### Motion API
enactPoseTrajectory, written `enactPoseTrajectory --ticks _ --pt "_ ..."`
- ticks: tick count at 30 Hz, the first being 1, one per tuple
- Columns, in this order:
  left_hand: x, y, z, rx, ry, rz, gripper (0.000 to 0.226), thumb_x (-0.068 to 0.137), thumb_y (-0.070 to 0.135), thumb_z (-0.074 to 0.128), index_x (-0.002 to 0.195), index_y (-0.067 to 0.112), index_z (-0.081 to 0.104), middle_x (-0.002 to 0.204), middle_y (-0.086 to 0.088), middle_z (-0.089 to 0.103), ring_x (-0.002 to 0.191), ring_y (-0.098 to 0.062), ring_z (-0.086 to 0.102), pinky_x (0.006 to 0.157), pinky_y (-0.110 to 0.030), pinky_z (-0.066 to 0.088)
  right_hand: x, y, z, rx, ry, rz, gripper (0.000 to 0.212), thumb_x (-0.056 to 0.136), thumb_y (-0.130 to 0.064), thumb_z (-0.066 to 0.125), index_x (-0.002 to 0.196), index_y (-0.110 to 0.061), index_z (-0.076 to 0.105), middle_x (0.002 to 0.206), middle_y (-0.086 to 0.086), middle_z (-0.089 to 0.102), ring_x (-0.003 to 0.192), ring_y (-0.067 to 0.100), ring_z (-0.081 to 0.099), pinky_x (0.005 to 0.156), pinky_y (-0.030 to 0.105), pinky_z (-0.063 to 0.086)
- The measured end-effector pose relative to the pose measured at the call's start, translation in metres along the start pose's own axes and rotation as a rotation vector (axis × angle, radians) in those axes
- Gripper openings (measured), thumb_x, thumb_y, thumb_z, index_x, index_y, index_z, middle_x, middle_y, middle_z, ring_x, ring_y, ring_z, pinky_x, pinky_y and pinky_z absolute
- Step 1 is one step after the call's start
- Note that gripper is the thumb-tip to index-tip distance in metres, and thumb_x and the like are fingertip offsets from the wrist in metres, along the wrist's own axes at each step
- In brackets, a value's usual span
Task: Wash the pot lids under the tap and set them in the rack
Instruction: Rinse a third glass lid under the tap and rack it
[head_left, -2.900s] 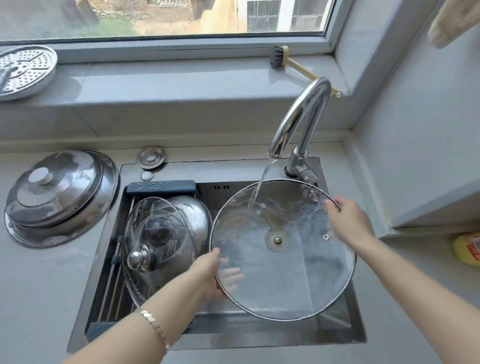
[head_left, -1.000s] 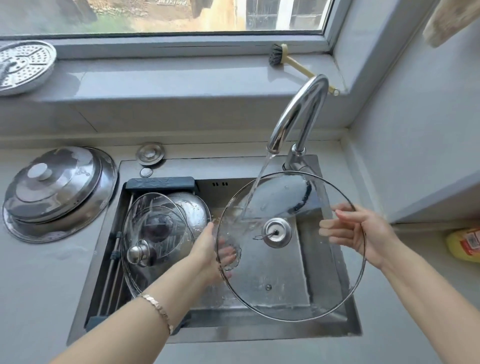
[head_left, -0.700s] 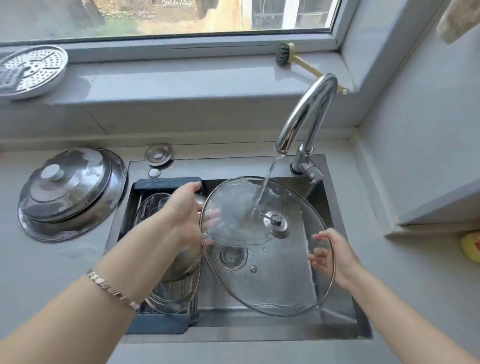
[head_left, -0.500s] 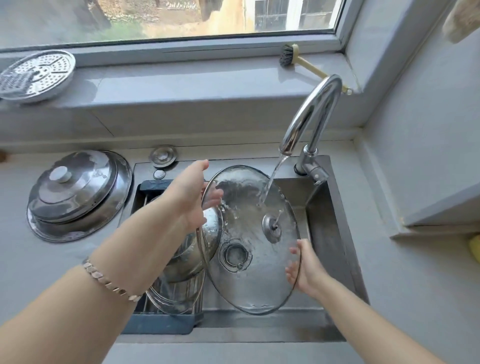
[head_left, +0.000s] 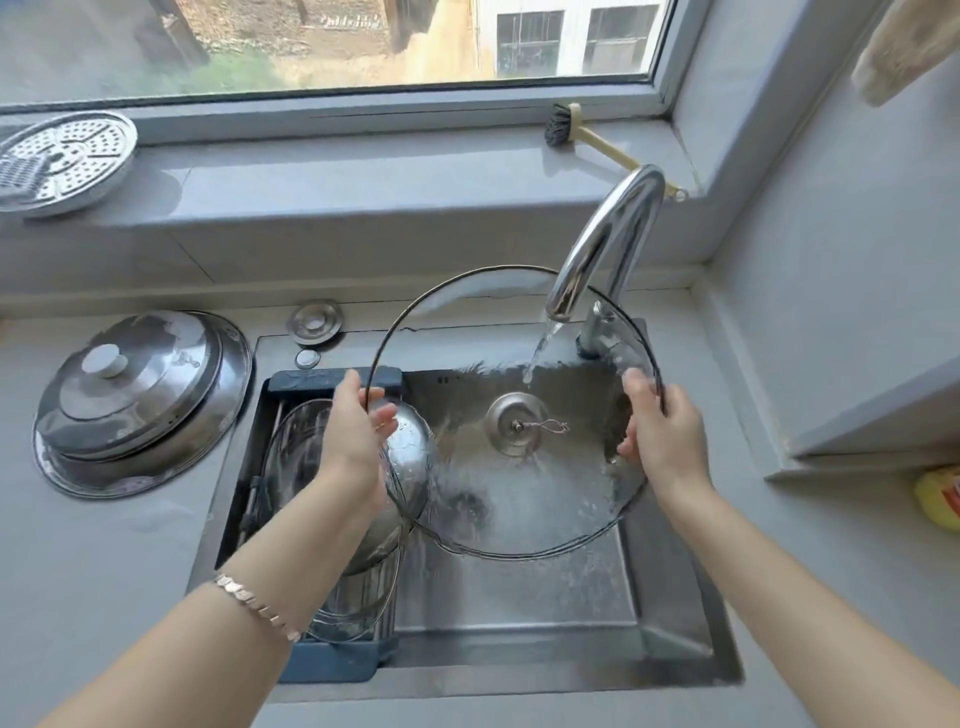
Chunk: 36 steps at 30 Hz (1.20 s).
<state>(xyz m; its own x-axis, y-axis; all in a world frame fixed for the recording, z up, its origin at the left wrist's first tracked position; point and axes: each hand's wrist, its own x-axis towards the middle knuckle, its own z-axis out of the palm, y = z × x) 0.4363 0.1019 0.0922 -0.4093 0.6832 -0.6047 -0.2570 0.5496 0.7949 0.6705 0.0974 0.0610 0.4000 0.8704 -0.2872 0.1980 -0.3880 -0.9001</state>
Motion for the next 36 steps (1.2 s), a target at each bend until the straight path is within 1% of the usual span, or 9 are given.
enactPoseTrajectory --ticks 2,4,7,11,16,22,27,30,36 --pt "-0.004 -0.01 0.013 -0.002 0.003 -0.06 0.038 0.097 0.044 0.033 0.1 0.015 0.057 0.093 -0.008 0.054 0.087 -0.018 0.054 0.11 -0.042 0.032 0.001 -0.021 -0.014 -0.115 0.008 -0.074 0.031 0.088 -0.047 0.053 0.074 -0.019 0.051 0.061 -0.001 0.052 0.046 0.017 0.058 0.062 0.038 0.049" --pt "-0.012 -0.018 0.025 0.044 -0.038 -0.122 0.048 0.099 0.042 0.031 0.133 0.012 0.045 0.128 -0.013 0.05 0.12 -0.027 0.05 0.112 -0.043 0.028 0.0 -0.037 -0.025 -0.15 0.004 -0.115 0.03 0.085 -0.047 0.057 0.073 -0.02 0.053 0.059 -0.001 0.052 0.043 0.016 0.058 0.058 0.037 0.05" --pt "-0.011 -0.027 0.035 0.196 -0.095 -0.145 0.057 0.099 0.046 0.023 0.146 0.014 0.027 0.15 -0.01 0.032 0.135 -0.032 0.037 0.114 -0.046 0.026 -0.001 -0.048 -0.036 -0.161 0.011 -0.134 0.028 0.083 -0.044 0.062 0.069 -0.022 0.052 0.056 -0.001 0.052 0.032 0.009 0.053 0.046 0.027 0.044" --pt "-0.005 -0.033 0.036 0.494 -0.149 -0.145 0.066 0.094 0.059 0.012 0.138 0.018 0.038 0.133 -0.013 0.049 0.118 -0.03 0.051 0.102 -0.041 0.031 0.002 -0.055 -0.046 -0.185 0.028 -0.149 0.028 0.083 -0.041 0.064 0.068 -0.021 0.051 0.055 0.003 0.05 0.029 0.007 0.051 0.034 0.017 0.037" --pt "0.003 -0.048 0.048 0.682 -0.16 -0.099 0.088 0.086 0.069 0.01 0.14 0.005 0.037 0.135 -0.016 0.051 0.117 -0.031 0.054 0.103 -0.043 0.037 0.018 -0.055 -0.056 -0.222 0.023 -0.116 0.029 0.083 -0.04 0.064 0.072 -0.016 0.053 0.056 0.003 0.05 0.042 0.02 0.055 0.045 0.025 0.035" --pt "0.01 -0.058 0.053 0.201 -0.178 -0.322 0.061 0.096 0.052 0.029 0.126 0.002 0.046 0.082 -0.009 0.056 0.07 -0.02 0.056 0.06 -0.036 0.05 0.024 -0.039 -0.06 -0.208 0.019 -0.126 0.025 0.085 -0.037 0.062 0.071 -0.02 0.05 0.055 0.003 0.049 0.039 0.016 0.053 0.047 0.025 0.036" --pt "0.013 -0.032 0.042 0.183 -0.171 0.008 0.04 0.097 0.046 0.037 0.104 0.008 0.049 0.074 -0.006 0.066 0.041 -0.005 0.059 0.06 -0.026 0.052 0.026 0.001 -0.05 -0.099 0.057 0.001 0.03 0.091 -0.039 0.05 0.071 -0.018 0.045 0.064 0.003 0.044 0.044 0.015 0.049 0.051 0.026 0.042" --pt "0.008 -0.01 0.033 0.191 -0.232 0.193 0.032 0.097 0.04 0.042 0.089 0.009 0.05 0.055 -0.003 0.067 0.045 -0.007 0.065 0.058 -0.027 0.054 0.028 0.029 -0.029 0.05 -0.002 0.148 0.028 0.097 -0.032 0.039 0.081 -0.011 0.044 0.058 0.005 0.038 0.033 0.007 0.044 0.039 0.017 0.042" --pt "-0.008 0.018 0.026 0.25 -0.246 0.293 0.03 0.094 0.032 0.051 0.076 0.011 0.04 0.044 -0.003 0.064 0.039 -0.014 0.064 0.036 -0.017 0.045 0.027 0.067 0.014 0.218 -0.237 0.465 0.034 0.099 -0.037 0.031 0.084 -0.01 0.045 0.06 0.009 0.044 0.053 0.023 0.046 0.051 0.029 0.047"
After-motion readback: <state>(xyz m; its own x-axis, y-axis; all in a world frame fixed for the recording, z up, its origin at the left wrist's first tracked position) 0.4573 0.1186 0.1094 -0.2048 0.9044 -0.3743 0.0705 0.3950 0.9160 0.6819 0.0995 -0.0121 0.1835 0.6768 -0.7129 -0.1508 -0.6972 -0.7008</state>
